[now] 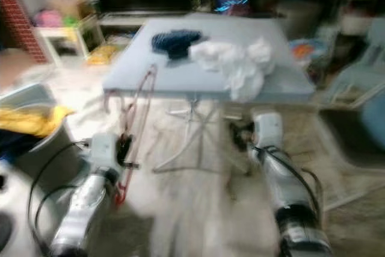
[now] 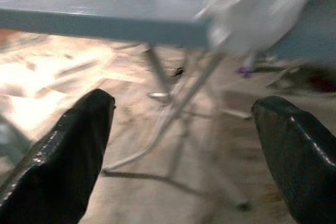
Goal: Hang hanger
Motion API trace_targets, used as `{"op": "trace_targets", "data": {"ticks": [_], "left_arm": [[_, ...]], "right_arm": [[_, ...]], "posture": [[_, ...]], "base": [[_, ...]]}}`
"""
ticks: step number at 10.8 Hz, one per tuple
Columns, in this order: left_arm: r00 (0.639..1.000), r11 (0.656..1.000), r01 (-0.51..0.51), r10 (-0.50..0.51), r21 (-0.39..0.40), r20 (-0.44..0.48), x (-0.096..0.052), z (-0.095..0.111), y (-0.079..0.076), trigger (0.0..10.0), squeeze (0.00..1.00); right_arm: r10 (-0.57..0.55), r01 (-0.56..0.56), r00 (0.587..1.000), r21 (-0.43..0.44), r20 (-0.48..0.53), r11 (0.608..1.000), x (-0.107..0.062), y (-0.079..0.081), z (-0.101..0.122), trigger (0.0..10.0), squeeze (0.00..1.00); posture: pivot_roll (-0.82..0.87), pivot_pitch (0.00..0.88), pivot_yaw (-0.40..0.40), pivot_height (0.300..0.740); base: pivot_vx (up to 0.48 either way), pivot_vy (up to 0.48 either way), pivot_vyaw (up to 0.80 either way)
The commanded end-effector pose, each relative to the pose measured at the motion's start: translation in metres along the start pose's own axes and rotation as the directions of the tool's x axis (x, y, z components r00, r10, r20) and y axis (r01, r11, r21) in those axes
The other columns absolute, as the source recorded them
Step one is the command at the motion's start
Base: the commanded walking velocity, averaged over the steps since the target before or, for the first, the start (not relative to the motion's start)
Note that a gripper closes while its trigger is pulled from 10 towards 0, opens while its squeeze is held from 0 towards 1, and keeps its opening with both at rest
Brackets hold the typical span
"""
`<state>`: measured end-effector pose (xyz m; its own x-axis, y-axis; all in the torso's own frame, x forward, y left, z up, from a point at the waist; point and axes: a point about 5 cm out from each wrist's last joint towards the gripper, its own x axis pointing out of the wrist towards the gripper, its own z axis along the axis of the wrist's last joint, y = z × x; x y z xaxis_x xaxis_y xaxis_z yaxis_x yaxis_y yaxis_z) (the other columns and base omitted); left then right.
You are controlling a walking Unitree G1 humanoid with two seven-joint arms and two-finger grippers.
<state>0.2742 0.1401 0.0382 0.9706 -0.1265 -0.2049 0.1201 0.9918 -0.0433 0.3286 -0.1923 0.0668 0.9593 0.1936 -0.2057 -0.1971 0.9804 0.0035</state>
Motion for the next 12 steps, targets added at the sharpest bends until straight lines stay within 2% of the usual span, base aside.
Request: {"op": "trace_targets", "data": {"ticks": [1,3,5,8,11,12], "left_arm": [[0.999,0.999,-0.01,0.011,0.034,-0.034,0.002,-0.009,0.005,10.0,0.0],[0.992,0.998,-0.038,0.043,0.043,-0.119,-0.001,-0.03,0.014,10.0,0.0],[0.982,0.997,-0.072,0.072,0.001,-0.176,-0.004,-0.043,0.022,10.0,0.0],[0.954,0.998,-0.06,0.068,0.037,-0.293,-0.012,-0.069,0.027,10.0,0.0],[0.873,0.999,0.001,0.016,0.034,-0.487,-0.031,-0.101,0.026,10.0,0.0],[0.843,1.0,0.003,0.01,0.023,-0.538,-0.037,-0.11,0.026,10.0,0.0]], "right_arm": [[-0.08,0.08,0.995,0.006,-0.055,0.997,-0.003,-0.003,-0.016,10.0,0.0],[-0.147,0.151,0.986,0.041,-0.084,0.988,-0.005,-0.001,-0.029,10.0,0.0],[-0.164,0.171,0.98,0.058,-0.114,0.984,-0.008,0.002,-0.039,10.0,0.0],[-0.202,0.223,0.953,0.074,-0.224,0.972,-0.015,0.007,-0.062,10.0,0.0],[-0.168,0.198,0.906,0.037,-0.388,0.98,-0.026,0.026,-0.093,10.0,0.0],[-0.154,0.17,0.888,-0.002,-0.433,0.985,-0.031,0.032,-0.102,10.0,0.0]], "posture": [[-0.13,0.0,0.059,0.74],[-0.13,0.0,0.055,0.74],[-0.13,0.0,0.054,0.74],[-0.13,0.0,0.056,0.74],[-0.13,0.0,0.052,0.74],[-0.12,0.0,0.047,0.74]], "base": [[0.0,0.0,0.0],[0.0,0.0,0.0],[0.0,0.0,0.0],[0.0,0.0,0.0],[0.0,0.0,0.0],[0.0,0.0,0.0]]}}
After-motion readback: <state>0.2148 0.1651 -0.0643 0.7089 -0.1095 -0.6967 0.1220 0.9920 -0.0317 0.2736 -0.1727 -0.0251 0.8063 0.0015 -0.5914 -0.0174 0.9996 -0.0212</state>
